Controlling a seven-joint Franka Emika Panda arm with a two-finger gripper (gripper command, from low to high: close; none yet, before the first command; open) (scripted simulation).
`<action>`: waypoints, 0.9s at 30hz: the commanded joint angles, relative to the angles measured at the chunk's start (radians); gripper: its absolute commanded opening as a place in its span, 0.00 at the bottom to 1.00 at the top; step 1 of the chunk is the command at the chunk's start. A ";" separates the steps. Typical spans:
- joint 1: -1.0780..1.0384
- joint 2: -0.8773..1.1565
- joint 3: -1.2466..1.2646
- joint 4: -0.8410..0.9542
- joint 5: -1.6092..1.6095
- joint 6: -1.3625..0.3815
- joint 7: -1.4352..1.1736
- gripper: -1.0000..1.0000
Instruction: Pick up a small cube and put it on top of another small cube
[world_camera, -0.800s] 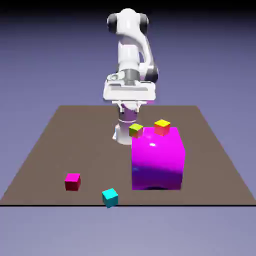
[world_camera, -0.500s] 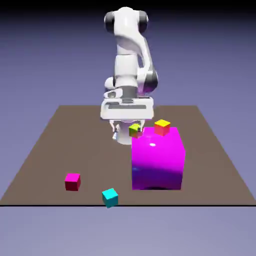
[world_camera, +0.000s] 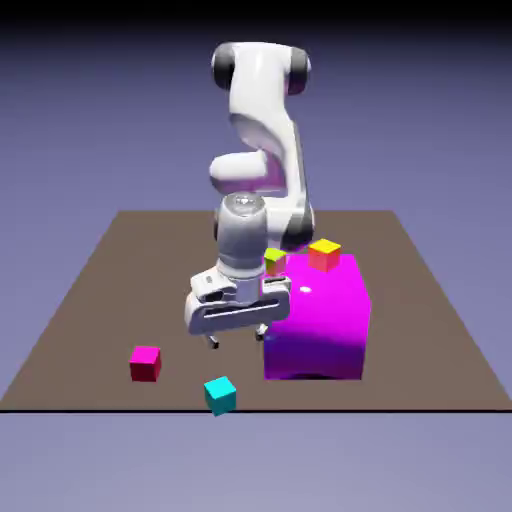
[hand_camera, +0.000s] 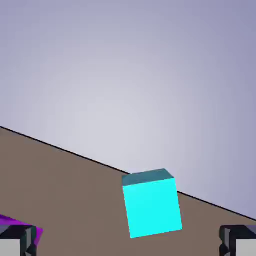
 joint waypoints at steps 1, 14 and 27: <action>0.009 0.036 -0.012 0.028 0.000 -0.028 -0.017 0.50; 0.034 0.356 -0.060 0.155 0.030 -0.054 -0.127 0.00; -0.007 0.122 -0.377 0.052 0.094 -0.258 -0.130 0.00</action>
